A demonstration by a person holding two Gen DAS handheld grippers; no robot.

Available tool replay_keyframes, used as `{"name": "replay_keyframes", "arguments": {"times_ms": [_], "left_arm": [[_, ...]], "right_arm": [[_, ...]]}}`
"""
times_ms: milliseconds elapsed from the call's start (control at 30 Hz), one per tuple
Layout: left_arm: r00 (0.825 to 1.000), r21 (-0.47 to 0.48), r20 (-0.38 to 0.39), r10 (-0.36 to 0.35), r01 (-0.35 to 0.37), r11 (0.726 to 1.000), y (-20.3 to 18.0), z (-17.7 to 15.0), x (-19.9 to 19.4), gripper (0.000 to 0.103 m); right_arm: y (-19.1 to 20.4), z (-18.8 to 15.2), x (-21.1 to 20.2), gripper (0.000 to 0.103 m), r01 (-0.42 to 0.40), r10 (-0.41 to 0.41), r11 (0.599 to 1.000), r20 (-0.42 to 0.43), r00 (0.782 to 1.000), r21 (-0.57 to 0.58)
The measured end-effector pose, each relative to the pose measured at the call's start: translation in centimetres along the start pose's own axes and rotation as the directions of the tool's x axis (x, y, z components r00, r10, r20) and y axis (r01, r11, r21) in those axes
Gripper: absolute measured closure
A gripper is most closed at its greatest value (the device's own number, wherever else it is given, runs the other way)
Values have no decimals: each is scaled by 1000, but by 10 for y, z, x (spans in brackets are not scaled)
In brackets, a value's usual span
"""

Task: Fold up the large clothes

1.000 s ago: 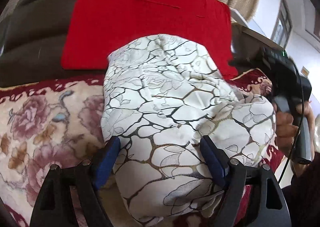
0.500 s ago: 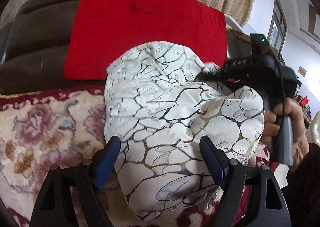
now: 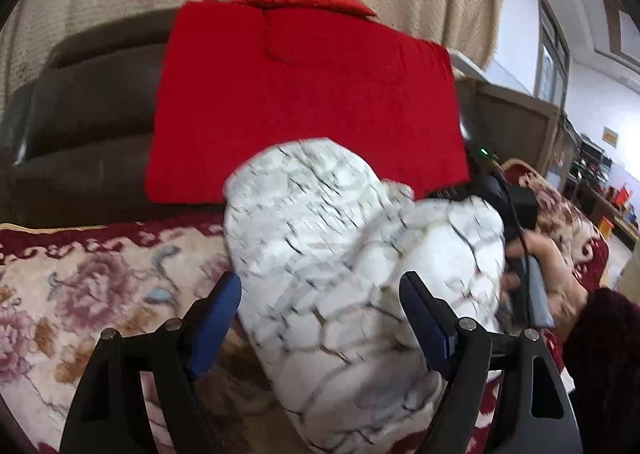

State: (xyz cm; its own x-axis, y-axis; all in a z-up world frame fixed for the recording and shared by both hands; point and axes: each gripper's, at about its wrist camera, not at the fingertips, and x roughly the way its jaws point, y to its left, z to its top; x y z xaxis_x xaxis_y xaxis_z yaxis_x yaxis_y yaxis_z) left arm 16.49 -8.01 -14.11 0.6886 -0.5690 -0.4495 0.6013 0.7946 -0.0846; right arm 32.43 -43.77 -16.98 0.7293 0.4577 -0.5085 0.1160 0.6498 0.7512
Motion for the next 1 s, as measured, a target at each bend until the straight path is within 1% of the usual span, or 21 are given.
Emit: {"name": "replay_keyframes", "arguments": {"times_ms": [67,100,133,167,200,233,300,333,367,467,567,600,633,667,733,767,800,833,900,967,1000], "left_arm": [[999,-61,33,12,-10,998,15,5,-8,21],[999,-101,39,34,-30,994,25,6,-9,21],[998,-131,29,61,-57,990,33,6,-8,21],[997,-148,15,69,-66,987,38,4,-4,21],[998,-151,-11,68,-69,986,39,1,3,21],[997,-131,-29,78,-81,988,36,-1,8,21],[988,-35,-90,129,-132,991,23,-7,24,21],[986,-16,-108,130,-133,991,20,-11,30,21],[985,-25,-116,124,-128,991,19,-13,33,21],[987,-59,-119,108,-116,992,23,-11,32,21],[987,-61,-104,119,-126,990,29,-9,26,21],[987,-64,-110,118,-125,990,31,-10,27,21],[986,-65,-121,114,-122,990,32,-11,28,21],[985,-63,-142,98,-108,992,31,-14,31,21],[983,-77,-181,43,-57,995,26,-20,39,22],[984,-79,-179,22,-37,996,20,-22,40,22],[984,-70,-181,7,-20,997,15,-23,41,22],[982,-57,-189,-4,-7,998,9,-25,44,22],[976,-37,-216,-9,1,999,1,-30,51,22],[974,-6,-226,12,-13,1000,-1,-31,54,22],[973,-15,-231,-1,-3,1000,3,-29,54,22]], "right_arm": [[10,-3,-4,90,43,-43,999,-4,999,-27],[14,-4,-8,89,60,-60,998,-1,998,-36],[19,-5,-12,88,84,-84,995,1,996,-47],[27,-6,-12,83,116,-116,992,0,993,-56],[36,-8,-20,77,169,-169,983,3,986,-79],[46,-9,-26,77,193,-193,976,14,981,-100],[67,-14,-41,76,235,-229,960,58,972,-152],[76,-19,-51,76,230,-218,956,83,972,-182],[84,-25,-61,76,201,-184,957,97,978,-208],[107,-39,-74,76,111,-88,951,91,992,-289],[130,-61,-80,76,101,-78,916,76,994,-389],[129,-69,-77,76,109,-99,909,46,994,-402],[121,-79,-69,77,161,-171,897,12,985,-411],[109,-87,-63,78,217,-237,884,2,971,-415],[72,-106,-50,80,341,-387,855,-42,921,-392],[56,-111,-51,80,340,-385,866,-54,921,-366],[46,-115,-58,80,319,-354,885,-46,934,-338],[42,-117,-64,80,318,-349,891,-42,936,-325],[38,-119,-70,80,339,-367,888,-35,930,-312],[36,-124,-66,80,346,-373,881,-22,928,-321],[35,-125,-66,80,346,-370,880,-12,929,-326]]}}
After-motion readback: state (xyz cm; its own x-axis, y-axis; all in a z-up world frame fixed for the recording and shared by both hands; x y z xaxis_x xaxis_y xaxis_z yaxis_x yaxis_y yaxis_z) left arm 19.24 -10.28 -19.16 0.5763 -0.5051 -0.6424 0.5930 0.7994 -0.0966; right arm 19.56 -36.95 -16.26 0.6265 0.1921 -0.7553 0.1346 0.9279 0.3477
